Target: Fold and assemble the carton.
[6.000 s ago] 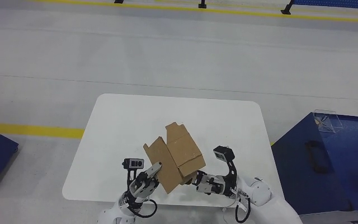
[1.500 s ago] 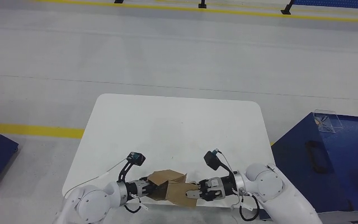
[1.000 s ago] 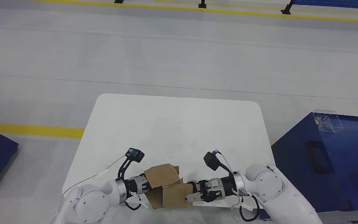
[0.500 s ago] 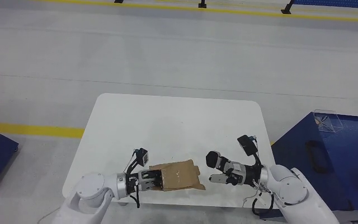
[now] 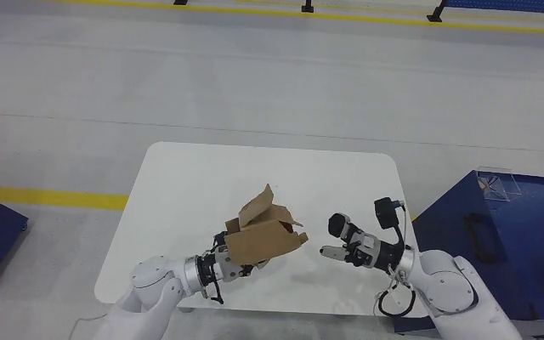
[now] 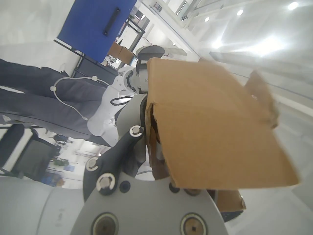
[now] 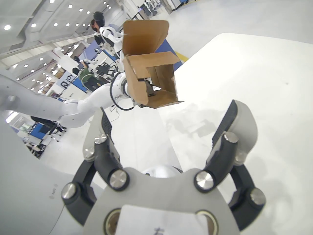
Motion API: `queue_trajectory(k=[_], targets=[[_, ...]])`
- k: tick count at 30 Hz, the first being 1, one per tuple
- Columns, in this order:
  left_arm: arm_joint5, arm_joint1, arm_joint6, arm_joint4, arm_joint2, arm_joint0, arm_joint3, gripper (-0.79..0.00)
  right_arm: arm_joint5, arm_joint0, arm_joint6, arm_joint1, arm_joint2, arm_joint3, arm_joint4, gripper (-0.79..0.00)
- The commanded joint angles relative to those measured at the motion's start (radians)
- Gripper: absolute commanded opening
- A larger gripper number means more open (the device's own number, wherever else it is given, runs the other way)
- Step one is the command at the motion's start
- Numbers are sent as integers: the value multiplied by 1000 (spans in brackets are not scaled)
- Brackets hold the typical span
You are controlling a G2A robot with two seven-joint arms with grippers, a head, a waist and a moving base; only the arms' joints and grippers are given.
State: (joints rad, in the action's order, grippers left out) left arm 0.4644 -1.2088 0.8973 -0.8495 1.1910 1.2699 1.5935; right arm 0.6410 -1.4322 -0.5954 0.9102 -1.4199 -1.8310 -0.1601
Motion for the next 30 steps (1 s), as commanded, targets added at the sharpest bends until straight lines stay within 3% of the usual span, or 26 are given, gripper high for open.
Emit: queue_trajectory(k=[1, 12, 23, 30], targets=[[-3, 1, 12, 30, -17, -14, 3, -785, -12, 0, 13, 0, -7, 1, -25, 0], [-130, 14, 31, 151, -31, 21, 65, -785, -94, 26, 34, 11, 50, 59, -174, 0], [-147, 16, 14, 145, -54, 25, 61, -785, -98, 81, -16, 34, 214, 110, -247, 0], [-156, 15, -8, 157, -70, 21, 50, -785, -70, 74, 34, 30, 155, 100, -198, 0]])
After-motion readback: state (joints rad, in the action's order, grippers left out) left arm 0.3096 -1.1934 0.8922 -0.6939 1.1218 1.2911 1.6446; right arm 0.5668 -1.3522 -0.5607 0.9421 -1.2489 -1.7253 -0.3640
